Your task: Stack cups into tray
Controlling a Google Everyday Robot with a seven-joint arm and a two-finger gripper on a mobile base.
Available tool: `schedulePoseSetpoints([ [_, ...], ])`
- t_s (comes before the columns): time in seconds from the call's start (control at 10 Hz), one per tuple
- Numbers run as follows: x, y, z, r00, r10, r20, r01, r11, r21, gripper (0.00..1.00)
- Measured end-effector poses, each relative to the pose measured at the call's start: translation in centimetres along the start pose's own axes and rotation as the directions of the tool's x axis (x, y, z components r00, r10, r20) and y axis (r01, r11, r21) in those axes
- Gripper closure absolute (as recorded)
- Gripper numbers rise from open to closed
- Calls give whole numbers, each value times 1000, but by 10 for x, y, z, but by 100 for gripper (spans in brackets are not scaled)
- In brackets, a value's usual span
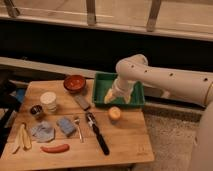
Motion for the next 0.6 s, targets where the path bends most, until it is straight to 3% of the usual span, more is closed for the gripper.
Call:
schedulePoseSetpoints([
  [0.6,-4,1,-3,1000,-15,12,15,1000,9,29],
])
